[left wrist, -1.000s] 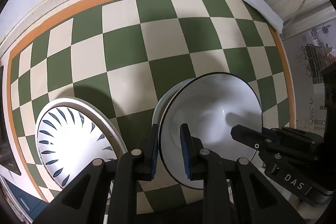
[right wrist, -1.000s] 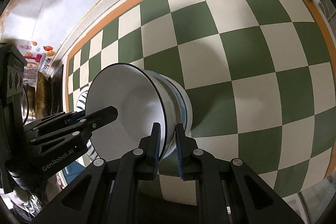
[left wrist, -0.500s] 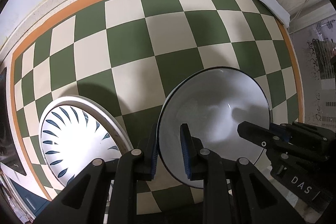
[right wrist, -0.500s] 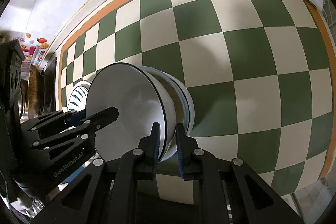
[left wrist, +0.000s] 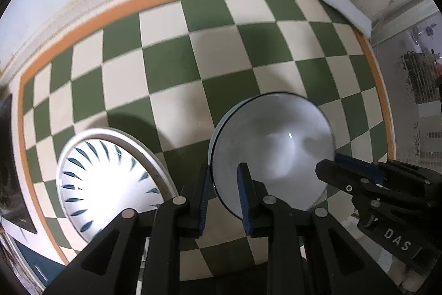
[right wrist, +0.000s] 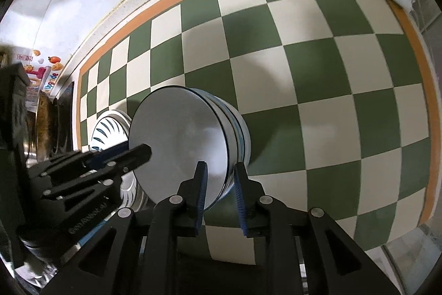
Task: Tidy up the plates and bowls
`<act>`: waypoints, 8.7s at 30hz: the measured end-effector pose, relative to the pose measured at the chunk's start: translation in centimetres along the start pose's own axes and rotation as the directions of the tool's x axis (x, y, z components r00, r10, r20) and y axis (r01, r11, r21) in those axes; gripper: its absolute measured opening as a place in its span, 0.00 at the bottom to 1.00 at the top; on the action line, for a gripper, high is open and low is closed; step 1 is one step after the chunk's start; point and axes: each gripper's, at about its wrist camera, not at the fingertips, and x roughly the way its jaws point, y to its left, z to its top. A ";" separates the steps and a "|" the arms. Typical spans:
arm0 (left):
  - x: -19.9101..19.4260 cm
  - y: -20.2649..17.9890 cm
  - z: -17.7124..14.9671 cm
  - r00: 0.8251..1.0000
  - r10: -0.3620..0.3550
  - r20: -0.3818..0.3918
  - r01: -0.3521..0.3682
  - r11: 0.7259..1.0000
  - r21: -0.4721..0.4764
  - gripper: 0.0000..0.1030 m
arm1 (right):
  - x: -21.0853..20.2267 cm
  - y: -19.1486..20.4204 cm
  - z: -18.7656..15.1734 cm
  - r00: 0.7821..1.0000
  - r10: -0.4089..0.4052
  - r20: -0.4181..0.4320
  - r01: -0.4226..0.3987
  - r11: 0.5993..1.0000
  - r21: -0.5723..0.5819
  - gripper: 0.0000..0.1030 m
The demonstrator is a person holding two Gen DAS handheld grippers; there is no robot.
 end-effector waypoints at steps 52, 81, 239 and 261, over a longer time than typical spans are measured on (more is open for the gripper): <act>-11.0 3.1 -3.5 0.977 -0.102 0.189 0.106 0.994 -0.009 0.95 | -13.1 4.2 -6.9 0.960 -0.003 0.281 0.016 0.999 -0.043 0.94; 9.2 3.9 4.6 0.914 -0.353 -0.202 0.322 0.932 -0.168 0.68 | 10.8 -4.7 2.2 0.916 0.397 -0.060 -0.382 0.908 0.175 0.65; -30.2 9.5 -39.2 0.736 0.252 0.629 -0.121 0.962 -0.244 1.00 | -22.7 24.5 -40.6 0.698 -0.095 0.709 0.272 0.952 -0.139 0.98; -29.8 9.2 -40.7 0.741 0.260 0.619 -0.116 0.958 -0.264 1.00 | -22.8 23.5 -40.6 0.705 -0.095 0.703 0.280 0.948 -0.153 0.98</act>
